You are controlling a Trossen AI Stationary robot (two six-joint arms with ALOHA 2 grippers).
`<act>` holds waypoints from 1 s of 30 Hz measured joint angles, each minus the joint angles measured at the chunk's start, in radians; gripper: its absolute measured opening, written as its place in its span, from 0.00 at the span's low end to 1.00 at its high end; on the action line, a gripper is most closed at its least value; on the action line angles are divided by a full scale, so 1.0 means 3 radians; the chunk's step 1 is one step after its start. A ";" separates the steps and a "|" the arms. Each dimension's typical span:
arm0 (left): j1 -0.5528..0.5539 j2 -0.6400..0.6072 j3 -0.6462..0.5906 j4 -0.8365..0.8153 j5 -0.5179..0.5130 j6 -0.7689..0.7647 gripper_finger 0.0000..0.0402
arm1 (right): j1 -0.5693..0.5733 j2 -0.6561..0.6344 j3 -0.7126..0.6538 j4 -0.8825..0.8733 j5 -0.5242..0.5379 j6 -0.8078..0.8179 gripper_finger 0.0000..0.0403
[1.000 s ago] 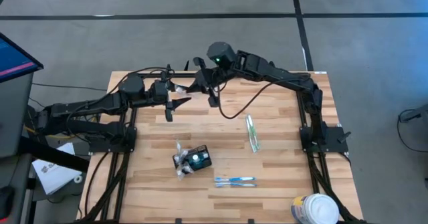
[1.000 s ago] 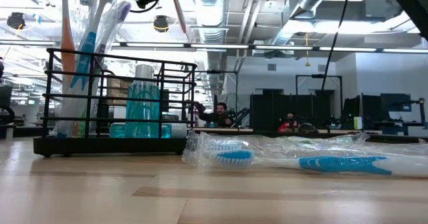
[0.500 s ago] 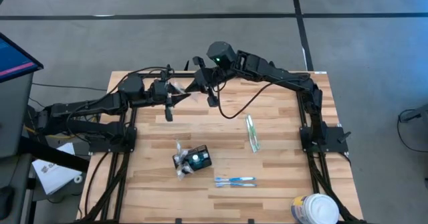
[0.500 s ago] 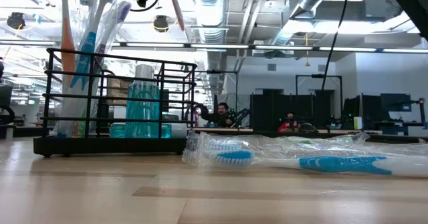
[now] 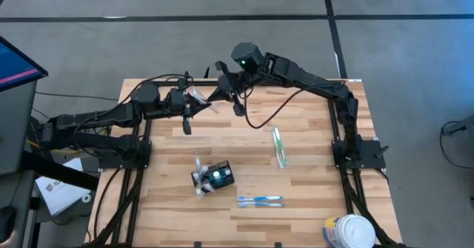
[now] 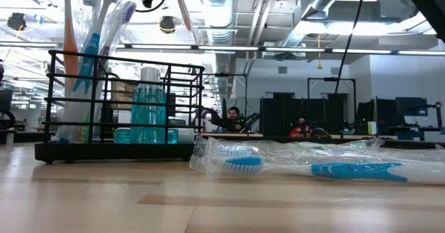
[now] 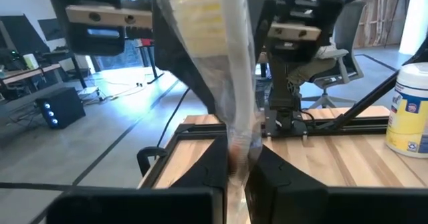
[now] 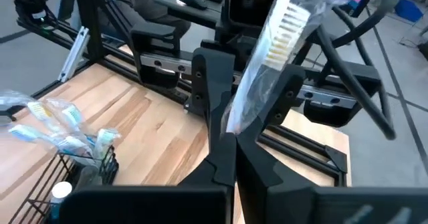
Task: Pick & Place toothbrushing station
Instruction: Put the white orange toothbrush into the black toothbrush rack
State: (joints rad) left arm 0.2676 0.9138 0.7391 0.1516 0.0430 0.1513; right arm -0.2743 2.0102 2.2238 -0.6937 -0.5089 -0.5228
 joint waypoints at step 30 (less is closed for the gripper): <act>0.0001 0.0000 0.0000 -0.0122 0.0006 -0.0037 0.04 | -0.0177 -0.0137 -0.0136 0.0254 -0.0669 0.0550 0.28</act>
State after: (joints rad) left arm 0.2680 0.9137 0.7391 0.1150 0.0448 0.1402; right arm -0.3275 1.9690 2.1830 -0.6176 -0.7097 -0.3579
